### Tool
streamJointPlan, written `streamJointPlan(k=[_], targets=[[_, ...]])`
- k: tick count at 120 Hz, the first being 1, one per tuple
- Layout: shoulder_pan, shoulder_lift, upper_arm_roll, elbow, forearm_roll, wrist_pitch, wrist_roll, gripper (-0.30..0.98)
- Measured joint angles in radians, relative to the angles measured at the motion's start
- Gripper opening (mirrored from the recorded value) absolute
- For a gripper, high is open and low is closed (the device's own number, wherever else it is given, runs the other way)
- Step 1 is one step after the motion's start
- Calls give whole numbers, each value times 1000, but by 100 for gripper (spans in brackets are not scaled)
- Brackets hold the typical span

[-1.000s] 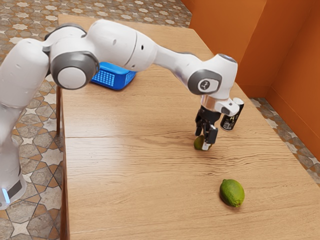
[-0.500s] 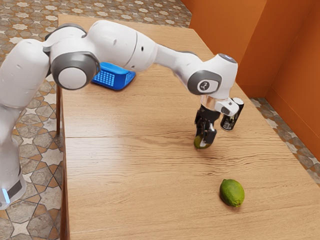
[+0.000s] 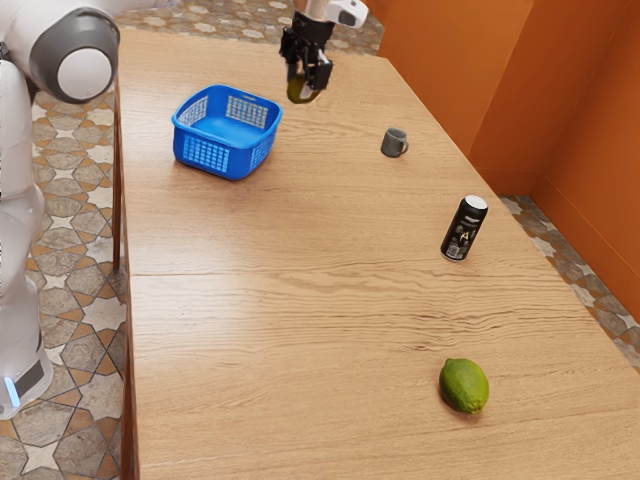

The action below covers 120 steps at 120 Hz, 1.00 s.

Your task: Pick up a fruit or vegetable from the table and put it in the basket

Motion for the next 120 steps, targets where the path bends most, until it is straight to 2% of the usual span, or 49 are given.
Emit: streamJointPlan(k=[17, 45, 68, 81, 92, 97, 100, 106, 112, 120], targets=[[89, 64, 28, -1, -22, -11, 47, 28], [252, 179, 29, -2, -122, 2, 140, 28], [302, 215, 29, -33, -176, 24, 210, 28], [304, 217, 30, -36, -191, 30, 247, 48], [302, 212, 30, -35, -200, 32, 274, 58], [276, 178, 29, -33, -201, 30, 283, 61], [226, 130, 27, -31, -188, 23, 282, 62], [75, 24, 16, -16, -131, -2, 266, 64], [-98, -86, -33, 6, -56, -34, 225, 65], [-278, -145, -130, 16, 11, -66, 165, 66]])
